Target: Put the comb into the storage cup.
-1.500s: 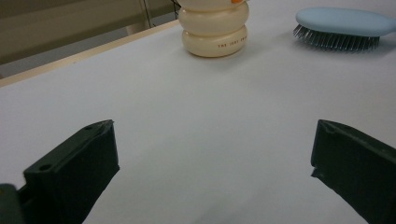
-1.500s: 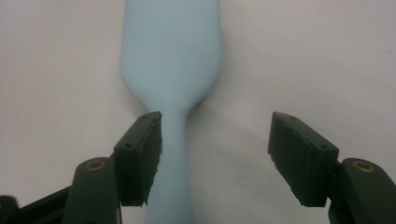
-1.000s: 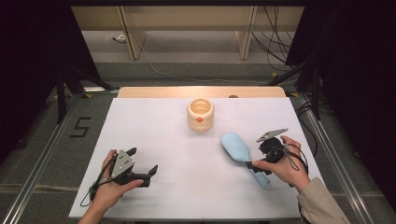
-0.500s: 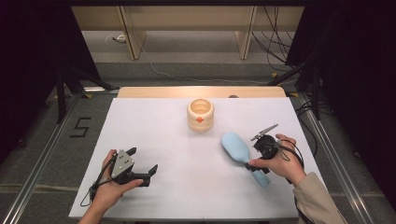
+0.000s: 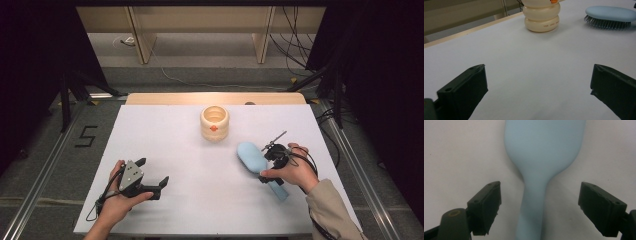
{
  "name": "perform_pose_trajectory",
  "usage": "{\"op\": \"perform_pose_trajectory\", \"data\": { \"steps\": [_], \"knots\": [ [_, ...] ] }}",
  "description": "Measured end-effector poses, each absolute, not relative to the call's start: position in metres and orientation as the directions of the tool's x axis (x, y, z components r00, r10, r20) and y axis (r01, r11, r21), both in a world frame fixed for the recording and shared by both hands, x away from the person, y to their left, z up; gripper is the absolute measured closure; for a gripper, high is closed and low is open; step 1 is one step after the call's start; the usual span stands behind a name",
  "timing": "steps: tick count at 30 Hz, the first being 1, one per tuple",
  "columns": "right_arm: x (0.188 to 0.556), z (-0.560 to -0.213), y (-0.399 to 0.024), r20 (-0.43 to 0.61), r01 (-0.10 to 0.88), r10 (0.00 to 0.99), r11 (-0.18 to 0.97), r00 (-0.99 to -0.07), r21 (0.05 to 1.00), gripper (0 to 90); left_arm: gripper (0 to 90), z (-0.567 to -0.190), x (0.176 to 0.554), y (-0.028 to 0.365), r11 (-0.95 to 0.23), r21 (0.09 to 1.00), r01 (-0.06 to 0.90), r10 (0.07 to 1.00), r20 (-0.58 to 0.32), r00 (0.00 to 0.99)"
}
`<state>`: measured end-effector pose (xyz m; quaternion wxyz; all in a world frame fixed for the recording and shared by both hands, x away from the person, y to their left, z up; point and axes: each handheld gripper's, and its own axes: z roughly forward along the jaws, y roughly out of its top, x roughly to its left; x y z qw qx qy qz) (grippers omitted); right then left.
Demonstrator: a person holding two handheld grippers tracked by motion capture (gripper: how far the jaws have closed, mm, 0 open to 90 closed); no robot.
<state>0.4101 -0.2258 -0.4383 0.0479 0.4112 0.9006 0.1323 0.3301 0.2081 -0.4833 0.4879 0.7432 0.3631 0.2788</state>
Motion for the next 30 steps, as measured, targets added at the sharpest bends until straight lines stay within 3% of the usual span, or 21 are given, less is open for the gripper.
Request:
{"op": "perform_pose_trajectory", "data": {
  "steps": [30],
  "knots": [
    [0.415, -0.453, -0.207, -0.012, 0.76, 0.773, 0.627, -0.634, 0.173, 33.2, 0.4, -0.483, 0.33, 0.209, -0.259, 0.928, 0.269, 0.811, 0.058, 0.582]
  ]
}}
